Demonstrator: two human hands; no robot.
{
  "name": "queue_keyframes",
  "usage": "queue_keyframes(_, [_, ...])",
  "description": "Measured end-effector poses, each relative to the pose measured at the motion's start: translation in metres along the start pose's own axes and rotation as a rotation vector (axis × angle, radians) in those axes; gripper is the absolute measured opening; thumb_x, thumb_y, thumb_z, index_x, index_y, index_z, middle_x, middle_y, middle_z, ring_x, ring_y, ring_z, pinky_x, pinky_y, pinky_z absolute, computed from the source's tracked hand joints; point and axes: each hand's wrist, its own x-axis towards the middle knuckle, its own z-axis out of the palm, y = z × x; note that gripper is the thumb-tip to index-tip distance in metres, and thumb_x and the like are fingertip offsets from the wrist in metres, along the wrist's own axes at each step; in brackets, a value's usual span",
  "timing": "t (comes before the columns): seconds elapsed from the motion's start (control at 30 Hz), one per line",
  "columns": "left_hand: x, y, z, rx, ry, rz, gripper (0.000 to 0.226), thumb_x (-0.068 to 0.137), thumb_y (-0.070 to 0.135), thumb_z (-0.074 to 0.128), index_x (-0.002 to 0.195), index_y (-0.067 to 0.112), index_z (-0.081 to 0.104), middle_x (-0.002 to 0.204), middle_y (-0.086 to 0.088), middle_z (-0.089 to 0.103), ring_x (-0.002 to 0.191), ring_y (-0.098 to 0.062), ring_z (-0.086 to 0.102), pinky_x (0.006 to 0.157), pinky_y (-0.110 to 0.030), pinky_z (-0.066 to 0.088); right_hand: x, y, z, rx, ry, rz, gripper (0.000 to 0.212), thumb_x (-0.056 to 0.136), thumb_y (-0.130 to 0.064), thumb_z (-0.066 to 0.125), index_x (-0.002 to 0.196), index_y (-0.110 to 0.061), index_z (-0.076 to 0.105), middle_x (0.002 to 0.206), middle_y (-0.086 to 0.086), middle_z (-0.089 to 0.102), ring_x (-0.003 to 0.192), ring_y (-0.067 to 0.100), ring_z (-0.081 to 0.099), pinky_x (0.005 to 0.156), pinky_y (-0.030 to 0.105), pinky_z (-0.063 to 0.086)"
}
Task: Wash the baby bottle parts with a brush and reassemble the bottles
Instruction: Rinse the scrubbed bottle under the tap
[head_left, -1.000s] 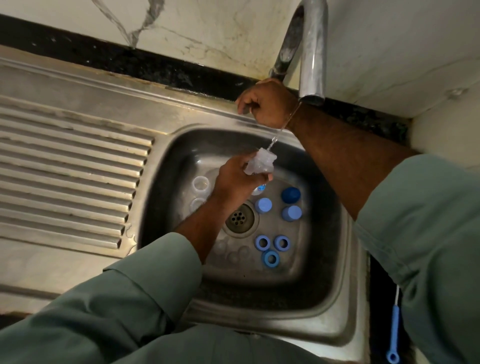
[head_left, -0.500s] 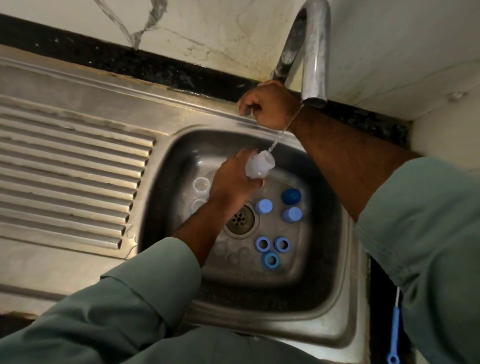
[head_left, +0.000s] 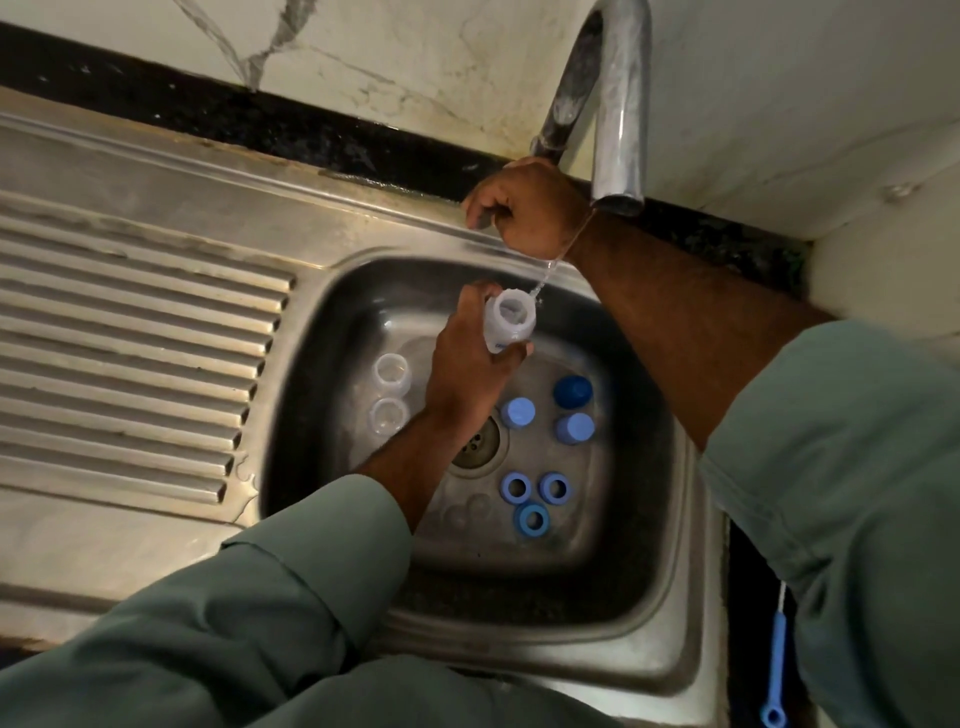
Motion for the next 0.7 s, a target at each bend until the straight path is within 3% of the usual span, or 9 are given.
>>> queue_keyframes(0.13, [0.004, -0.001, 0.003, 0.048, -0.032, 0.008, 0.059, 0.072, 0.024, 0.085, 0.121, 0.024, 0.052, 0.111, 0.010, 0.066, 0.101, -0.009, 0.063, 0.087, -0.033, 0.055, -0.002, -0.003, -0.001, -0.012, 0.014, -0.012, 0.039, 0.077, 0.006, 0.047, 0.099, -0.012, 0.073, 0.110, 0.007, 0.070, 0.104, 0.023, 0.063, 0.097, 0.035, 0.047])
queue_keyframes(0.27, [0.004, 0.003, 0.001, 0.068, -0.070, -0.039, 0.055, 0.070, 0.032, 0.086, 0.113, 0.024, 0.053, 0.106, 0.007, 0.068, 0.097, -0.014, 0.065, 0.083, -0.041, 0.056, -0.003, -0.003, -0.001, 0.011, 0.030, -0.011, 0.039, 0.078, 0.008, 0.048, 0.100, -0.012, 0.073, 0.110, 0.007, 0.070, 0.104, 0.023, 0.063, 0.097, 0.034, 0.047])
queue_keyframes(0.33, [0.003, 0.003, -0.001, 0.091, -0.080, -0.049, 0.054, 0.070, 0.036, 0.086, 0.112, 0.024, 0.053, 0.104, 0.008, 0.068, 0.096, -0.014, 0.065, 0.084, -0.041, 0.056, -0.005, -0.003, -0.001, 0.032, 0.038, -0.029, 0.038, 0.080, 0.008, 0.048, 0.102, -0.011, 0.073, 0.110, 0.008, 0.070, 0.104, 0.022, 0.063, 0.098, 0.030, 0.046])
queue_keyframes(0.43, [0.000, 0.001, -0.004, 0.099, -0.083, -0.052, 0.054, 0.068, 0.039, 0.086, 0.110, 0.023, 0.054, 0.102, 0.009, 0.067, 0.095, -0.012, 0.064, 0.083, -0.037, 0.055, -0.006, -0.001, -0.002, 0.035, 0.067, -0.013, 0.038, 0.085, 0.007, 0.047, 0.109, -0.010, 0.071, 0.115, 0.008, 0.066, 0.109, 0.020, 0.058, 0.086, -0.006, 0.028])
queue_keyframes(0.47, [0.000, 0.002, -0.006, 0.103, -0.084, -0.052, 0.054, 0.068, 0.038, 0.086, 0.110, 0.023, 0.054, 0.103, 0.009, 0.067, 0.095, -0.012, 0.063, 0.083, -0.035, 0.055, -0.006, 0.000, -0.001, 0.042, 0.089, -0.004, 0.037, 0.087, 0.006, 0.047, 0.111, -0.010, 0.070, 0.117, 0.009, 0.065, 0.110, 0.020, 0.056, 0.079, -0.010, 0.022])
queue_keyframes(0.57, [0.000, 0.000, -0.008, 0.113, -0.077, -0.036, 0.054, 0.070, 0.034, 0.086, 0.112, 0.023, 0.054, 0.105, 0.009, 0.066, 0.096, -0.011, 0.062, 0.081, -0.026, 0.051, -0.002, 0.010, 0.007, 0.080, 0.129, -0.014, 0.036, 0.087, 0.003, 0.049, 0.112, -0.013, 0.070, 0.116, 0.007, 0.064, 0.106, 0.014, 0.054, 0.078, -0.011, 0.022])
queue_keyframes(0.7, [0.003, -0.004, -0.007, 0.108, -0.054, -0.011, 0.052, 0.072, 0.031, 0.085, 0.113, 0.023, 0.055, 0.106, 0.011, 0.065, 0.096, -0.008, 0.060, 0.081, -0.026, 0.051, 0.001, 0.025, 0.017, 0.118, 0.220, -0.020, 0.036, 0.086, -0.001, 0.055, 0.113, -0.020, 0.070, 0.114, -0.009, 0.062, 0.101, -0.011, 0.045, 0.088, -0.007, 0.025])
